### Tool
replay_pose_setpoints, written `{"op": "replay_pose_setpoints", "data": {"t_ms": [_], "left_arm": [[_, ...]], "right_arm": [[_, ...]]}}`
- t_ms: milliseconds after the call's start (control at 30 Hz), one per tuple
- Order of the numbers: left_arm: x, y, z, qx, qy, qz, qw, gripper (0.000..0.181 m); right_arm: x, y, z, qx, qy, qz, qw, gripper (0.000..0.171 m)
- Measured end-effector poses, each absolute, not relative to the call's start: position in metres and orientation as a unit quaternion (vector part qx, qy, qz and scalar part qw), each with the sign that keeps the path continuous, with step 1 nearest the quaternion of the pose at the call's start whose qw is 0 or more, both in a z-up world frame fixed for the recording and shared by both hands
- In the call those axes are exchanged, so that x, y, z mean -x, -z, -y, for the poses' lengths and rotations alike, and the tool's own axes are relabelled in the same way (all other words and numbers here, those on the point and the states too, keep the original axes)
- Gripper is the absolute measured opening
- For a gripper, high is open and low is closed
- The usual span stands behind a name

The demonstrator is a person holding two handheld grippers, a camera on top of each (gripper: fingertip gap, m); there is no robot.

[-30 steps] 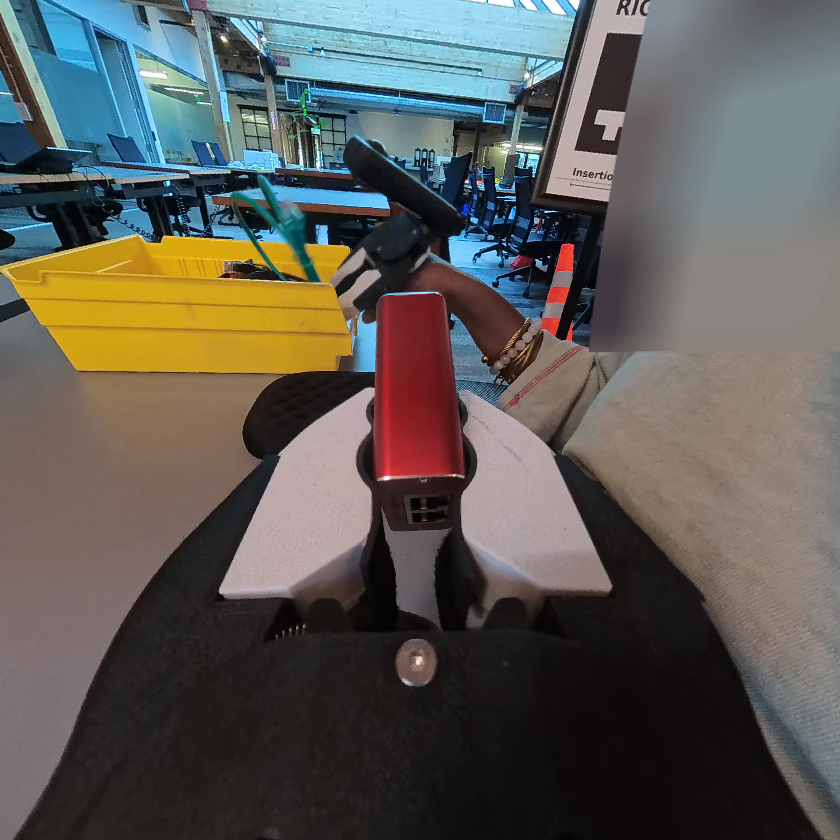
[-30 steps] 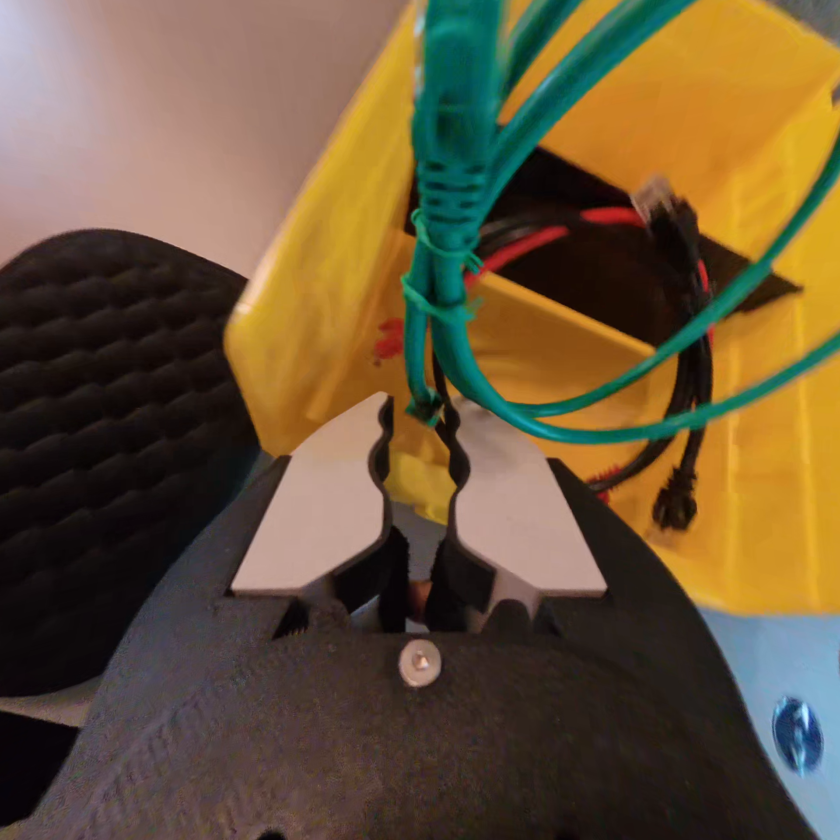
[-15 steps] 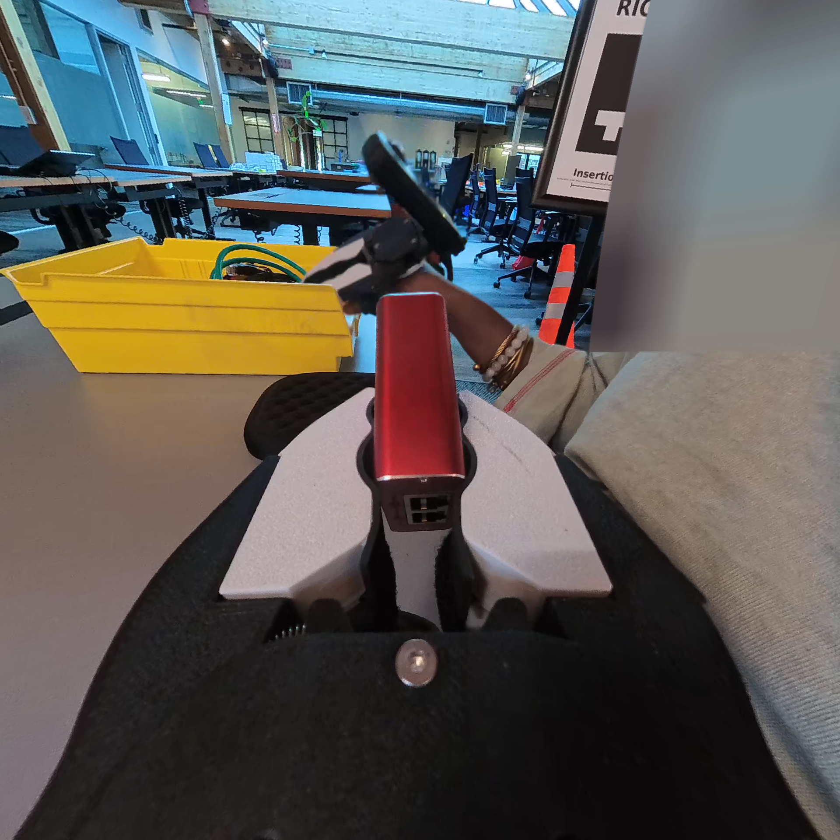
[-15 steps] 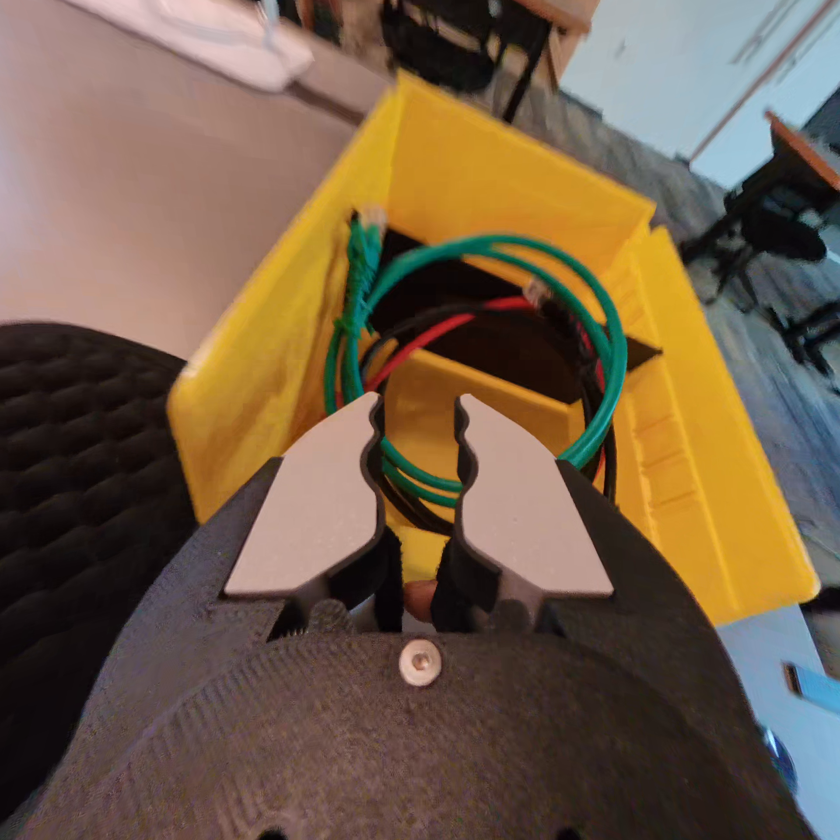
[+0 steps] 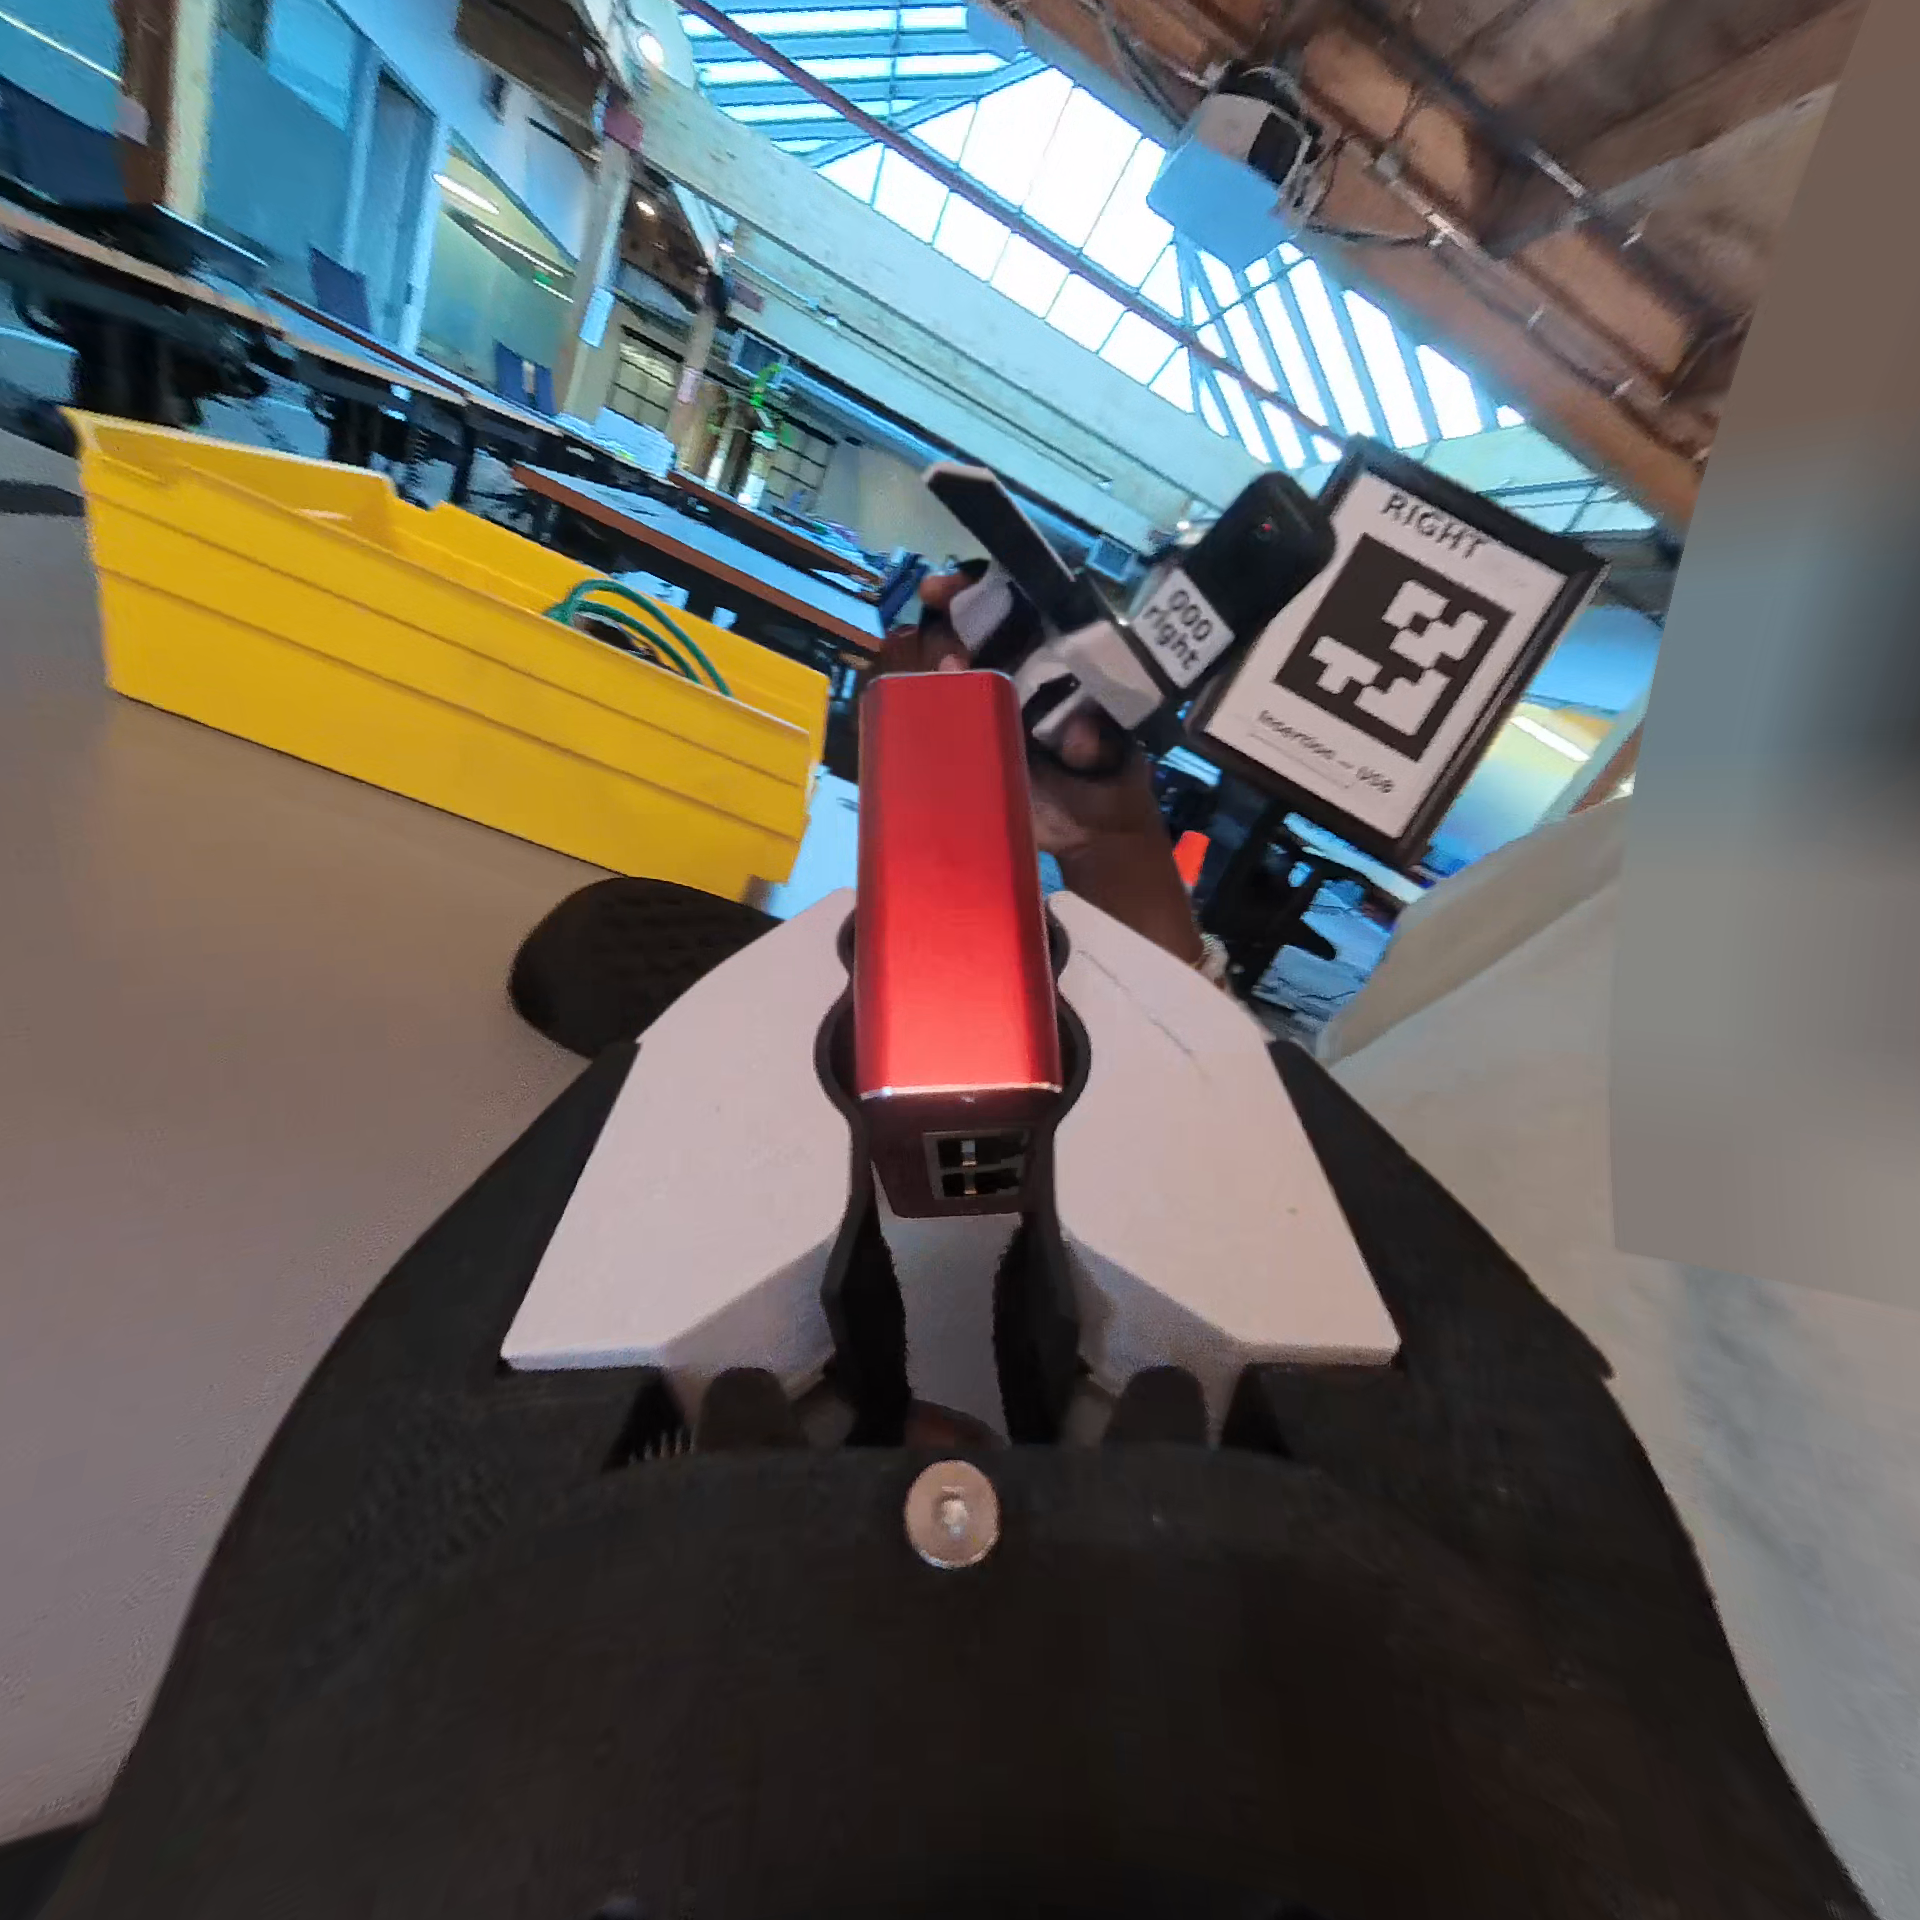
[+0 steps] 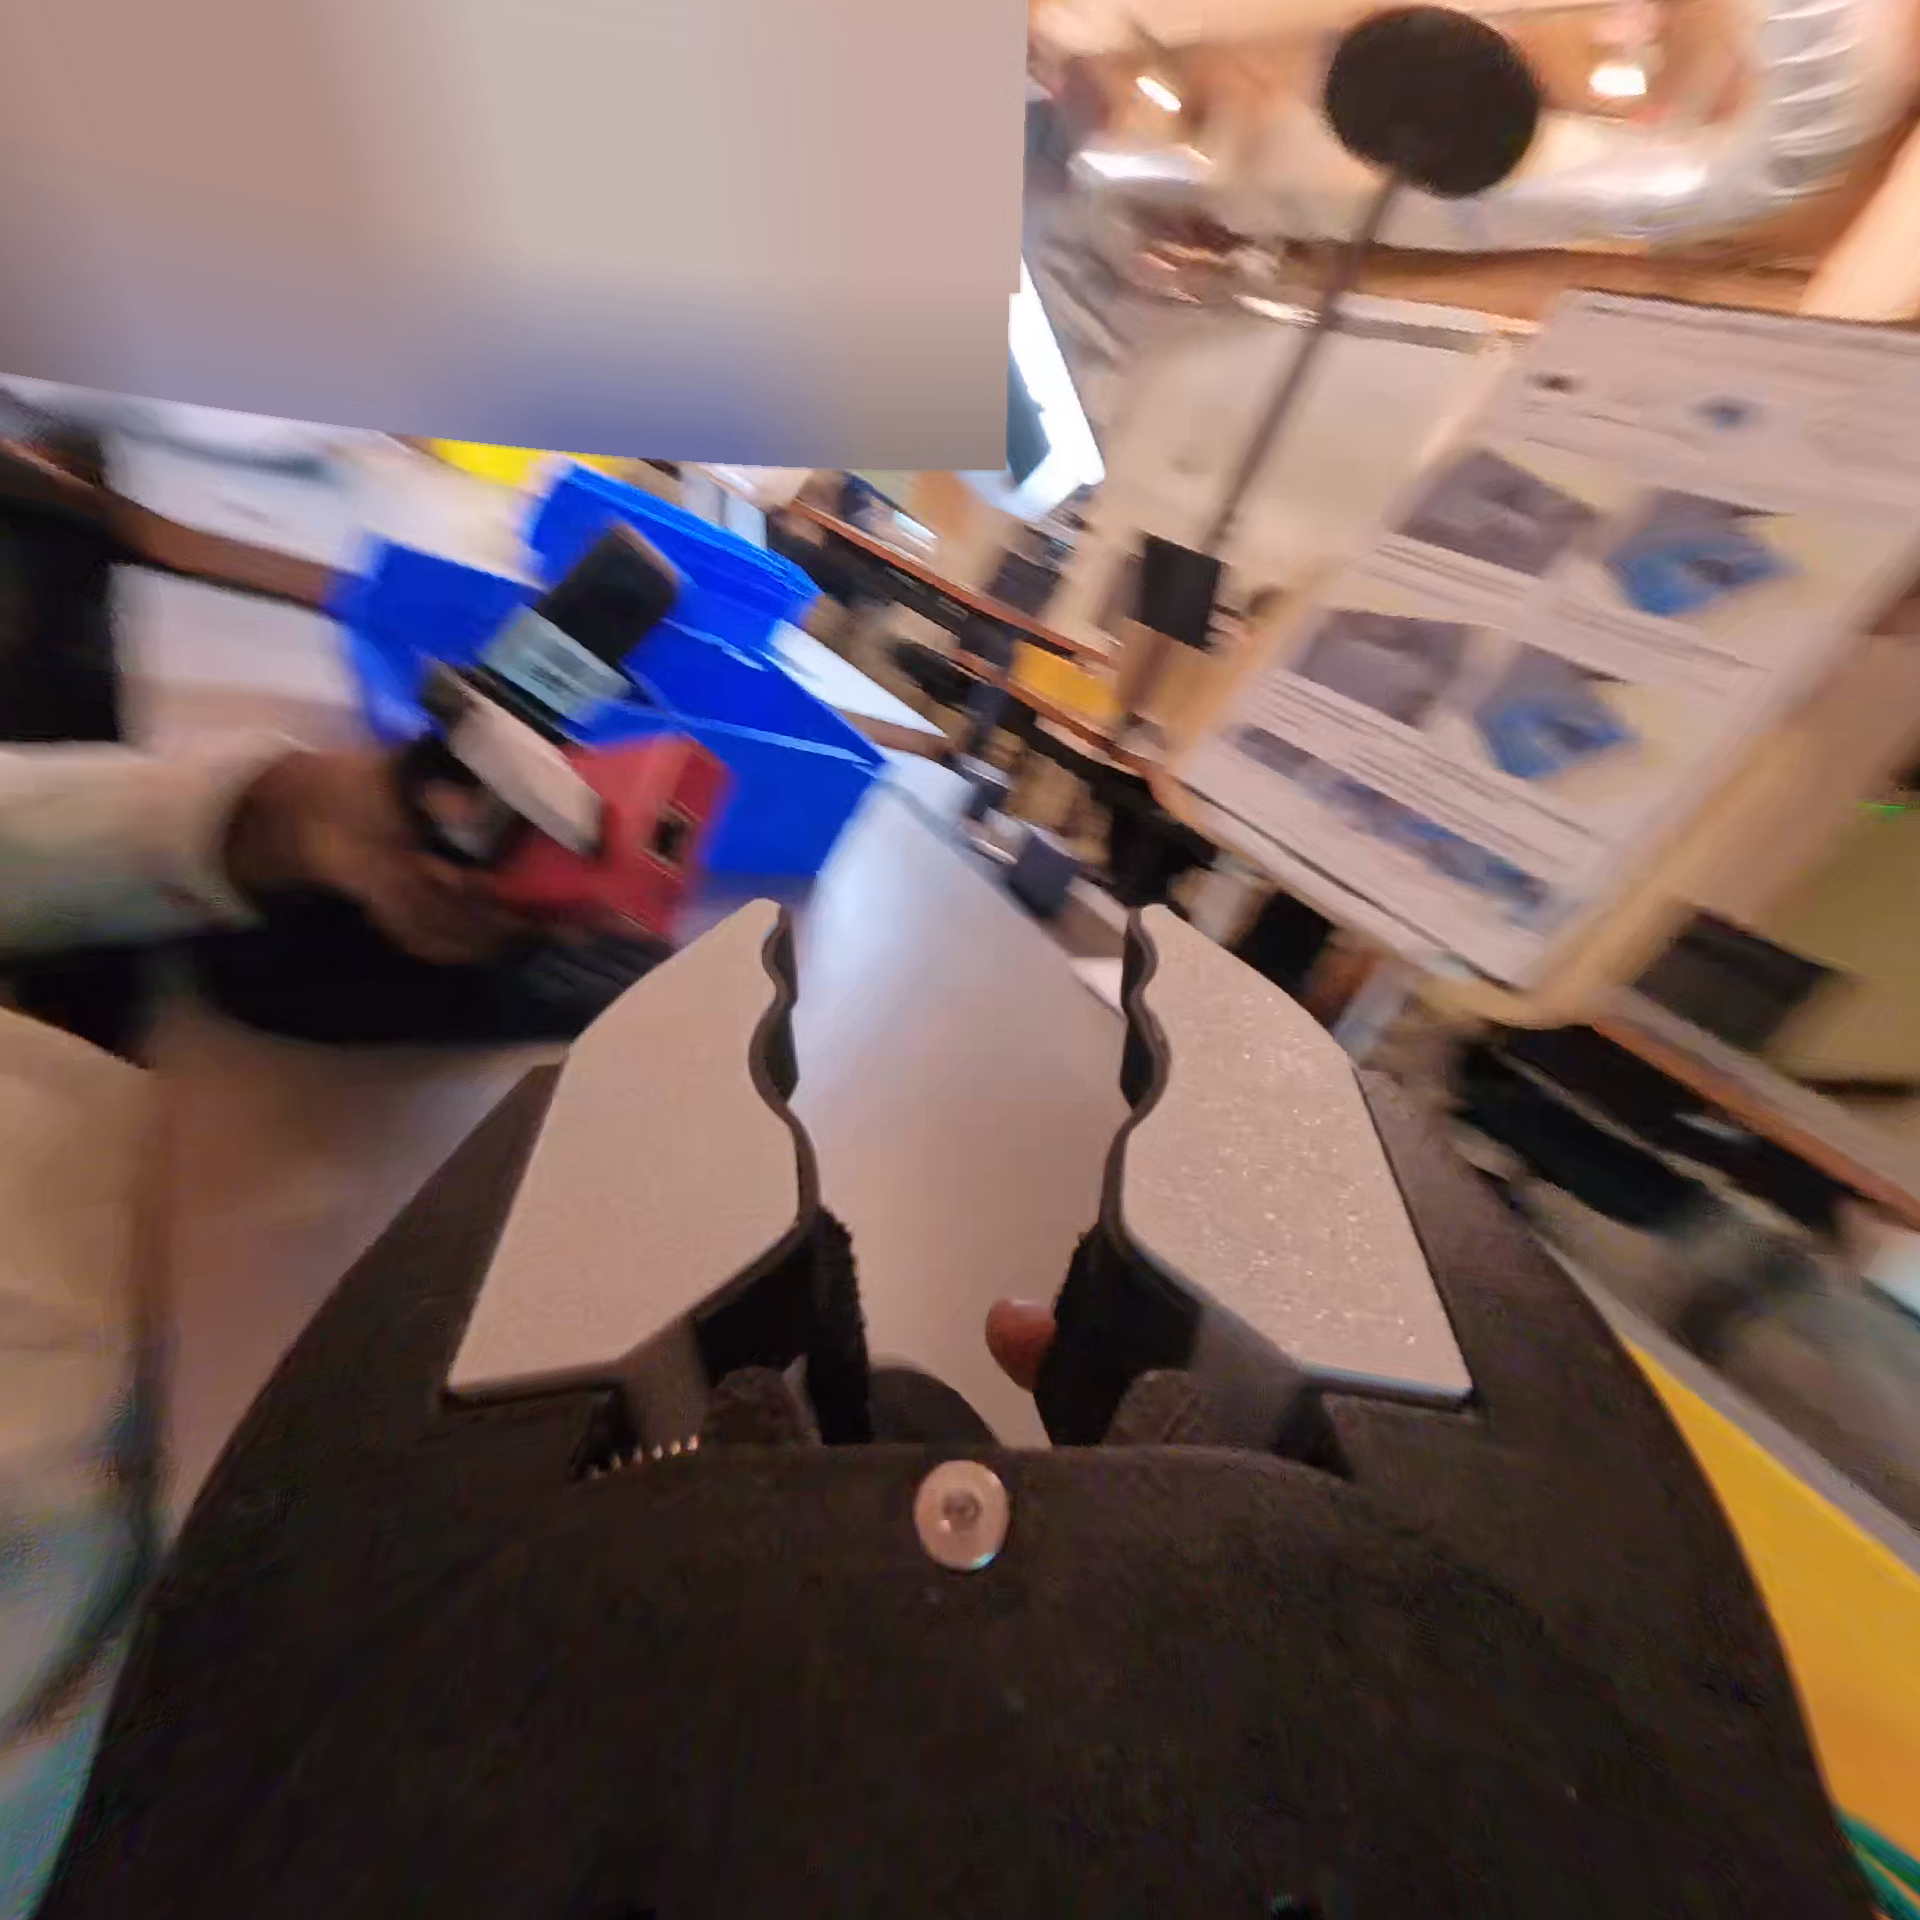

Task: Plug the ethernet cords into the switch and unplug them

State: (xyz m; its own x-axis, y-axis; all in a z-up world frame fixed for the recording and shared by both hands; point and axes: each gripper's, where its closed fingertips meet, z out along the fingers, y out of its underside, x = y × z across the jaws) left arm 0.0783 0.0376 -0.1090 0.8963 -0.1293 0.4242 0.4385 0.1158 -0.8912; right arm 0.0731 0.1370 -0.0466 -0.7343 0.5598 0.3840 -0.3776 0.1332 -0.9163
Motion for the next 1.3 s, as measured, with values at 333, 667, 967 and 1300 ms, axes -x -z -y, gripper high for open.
{"op": "replay_pose_setpoints", "data": {"t_ms": [333,667,967,1300], "left_arm": [[-0.090,0.107,-0.040,0.647,0.171,0.078,0.739,0.028],[-0.083,0.092,-0.032,0.598,0.200,0.099,0.770,0.037],[-0.094,0.103,-0.038,0.650,0.128,0.044,0.748,0.029],[-0.099,0.099,-0.039,0.641,0.121,0.025,0.757,0.028]], "right_arm": [[-0.087,0.100,-0.026,0.083,-0.706,0.703,0.015,0.038],[-0.084,0.078,-0.042,0.082,-0.766,0.637,0.024,0.025],[-0.091,0.073,-0.041,0.063,-0.765,0.641,0.022,0.025],[-0.093,0.064,-0.040,0.041,-0.721,0.675,0.152,0.031]]}}
